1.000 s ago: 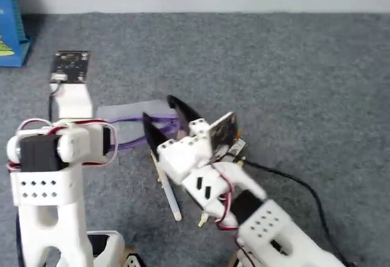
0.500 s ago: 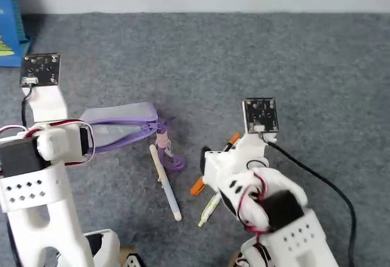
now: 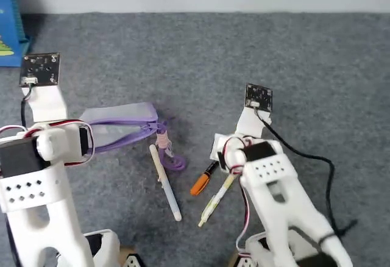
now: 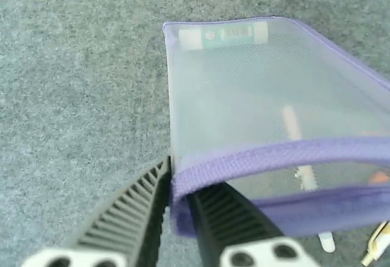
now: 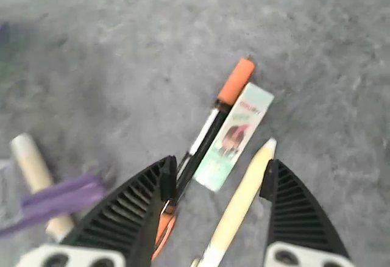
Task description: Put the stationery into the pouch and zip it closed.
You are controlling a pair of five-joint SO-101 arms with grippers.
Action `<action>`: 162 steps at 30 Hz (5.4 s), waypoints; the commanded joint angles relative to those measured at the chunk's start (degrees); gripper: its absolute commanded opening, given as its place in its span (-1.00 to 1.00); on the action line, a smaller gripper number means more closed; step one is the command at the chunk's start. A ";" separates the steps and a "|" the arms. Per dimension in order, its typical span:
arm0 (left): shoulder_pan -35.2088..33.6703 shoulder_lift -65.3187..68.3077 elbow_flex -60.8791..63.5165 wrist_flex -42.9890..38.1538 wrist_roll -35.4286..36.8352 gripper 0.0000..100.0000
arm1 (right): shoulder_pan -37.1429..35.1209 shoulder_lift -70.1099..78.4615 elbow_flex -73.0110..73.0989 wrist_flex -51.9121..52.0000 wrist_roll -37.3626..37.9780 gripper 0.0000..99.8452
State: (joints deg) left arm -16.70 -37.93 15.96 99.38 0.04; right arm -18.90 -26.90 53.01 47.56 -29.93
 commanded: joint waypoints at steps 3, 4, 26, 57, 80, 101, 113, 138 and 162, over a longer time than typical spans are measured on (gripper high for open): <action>-0.26 0.00 0.84 0.97 -0.53 -0.98 | 2.33 6.46 -3.60 -7.08 1.14 -0.54; -0.26 0.00 1.19 0.97 -0.53 -0.98 | 2.77 7.34 -3.60 -8.31 1.23 -0.54; -0.35 0.00 1.71 0.97 -0.53 -0.98 | 10.42 23.43 -12.04 -10.77 1.23 -0.98; -0.09 0.00 1.36 0.97 -0.26 -0.98 | -10.24 -34.86 -11.16 7.34 16.18 -0.99; -0.09 0.00 1.80 0.97 -0.26 -0.98 | -29.85 -42.68 9.23 -45.49 16.35 -0.99; 6.95 0.44 -4.79 1.14 8.97 -0.98 | -28.00 -24.48 15.82 -76.79 22.24 -0.99; 8.26 0.18 -8.48 1.14 12.40 -0.98 | -27.91 -13.05 16.26 -91.03 26.46 -0.99; 9.23 0.26 -6.29 1.14 12.22 -0.98 | -26.59 -21.23 14.33 -62.73 22.24 -0.68; 9.14 0.09 -5.41 1.14 12.13 -0.98 | -1.71 -19.30 4.92 -2.68 8.70 -0.69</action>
State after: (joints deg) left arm -7.56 -37.58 10.86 99.38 11.82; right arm -22.86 -53.45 61.98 47.03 -20.53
